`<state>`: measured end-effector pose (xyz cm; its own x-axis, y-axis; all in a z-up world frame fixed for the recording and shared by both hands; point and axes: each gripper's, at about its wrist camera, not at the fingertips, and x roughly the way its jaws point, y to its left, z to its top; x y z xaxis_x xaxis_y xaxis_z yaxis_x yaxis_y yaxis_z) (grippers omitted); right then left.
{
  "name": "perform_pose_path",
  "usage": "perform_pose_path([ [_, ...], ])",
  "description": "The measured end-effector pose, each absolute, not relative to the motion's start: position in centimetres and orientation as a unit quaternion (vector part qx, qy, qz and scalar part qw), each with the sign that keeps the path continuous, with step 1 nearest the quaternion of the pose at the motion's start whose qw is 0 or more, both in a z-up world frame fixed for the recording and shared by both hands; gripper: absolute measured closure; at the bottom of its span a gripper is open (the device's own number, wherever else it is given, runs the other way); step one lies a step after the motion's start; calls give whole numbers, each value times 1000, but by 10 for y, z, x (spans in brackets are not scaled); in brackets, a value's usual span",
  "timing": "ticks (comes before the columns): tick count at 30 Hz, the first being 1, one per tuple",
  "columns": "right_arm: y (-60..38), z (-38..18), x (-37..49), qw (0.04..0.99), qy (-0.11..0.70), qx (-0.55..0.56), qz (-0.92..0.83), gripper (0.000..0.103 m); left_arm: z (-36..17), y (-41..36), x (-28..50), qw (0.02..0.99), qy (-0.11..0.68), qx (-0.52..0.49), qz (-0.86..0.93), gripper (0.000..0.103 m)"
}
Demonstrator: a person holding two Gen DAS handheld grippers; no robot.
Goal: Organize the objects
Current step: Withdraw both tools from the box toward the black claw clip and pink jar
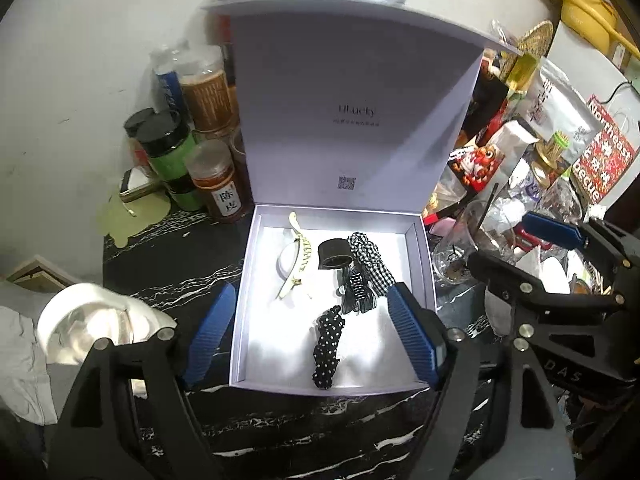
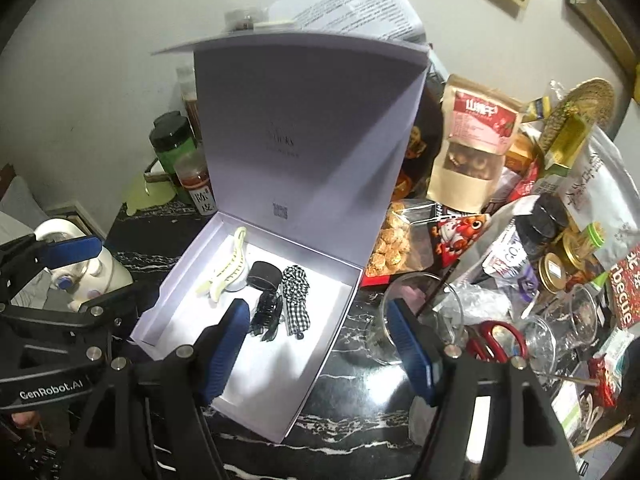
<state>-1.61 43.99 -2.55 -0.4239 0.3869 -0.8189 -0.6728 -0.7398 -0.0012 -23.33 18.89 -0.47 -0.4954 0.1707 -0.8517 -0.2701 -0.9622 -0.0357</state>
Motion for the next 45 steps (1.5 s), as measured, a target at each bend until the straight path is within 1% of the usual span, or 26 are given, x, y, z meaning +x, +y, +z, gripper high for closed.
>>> perform_pose_path([
  [9, 417, -5, 5, 333, 170, -413, 830, 29, 15, 176, -205, 116, 40, -479, 869, 22],
  [12, 407, -1, 11, 333, 167, -413, 831, 29, 18, 171, -195, 106, 37, -482, 869, 18],
  [17, 393, 1, 21, 336, 168, -413, 830, 29, 23, 161, -176, 91, 35, -476, 874, 16],
  [22, 378, 3, 31, 335, 169, -415, 829, 29, 26, 153, -159, 100, 23, -479, 872, 16],
  [33, 349, -2, 41, 333, 181, -421, 824, 27, 26, 143, -127, 100, 28, -480, 871, 16],
  [45, 318, -16, 30, 308, 178, -448, 820, 26, 11, 116, -104, 82, 18, -496, 864, 16],
])
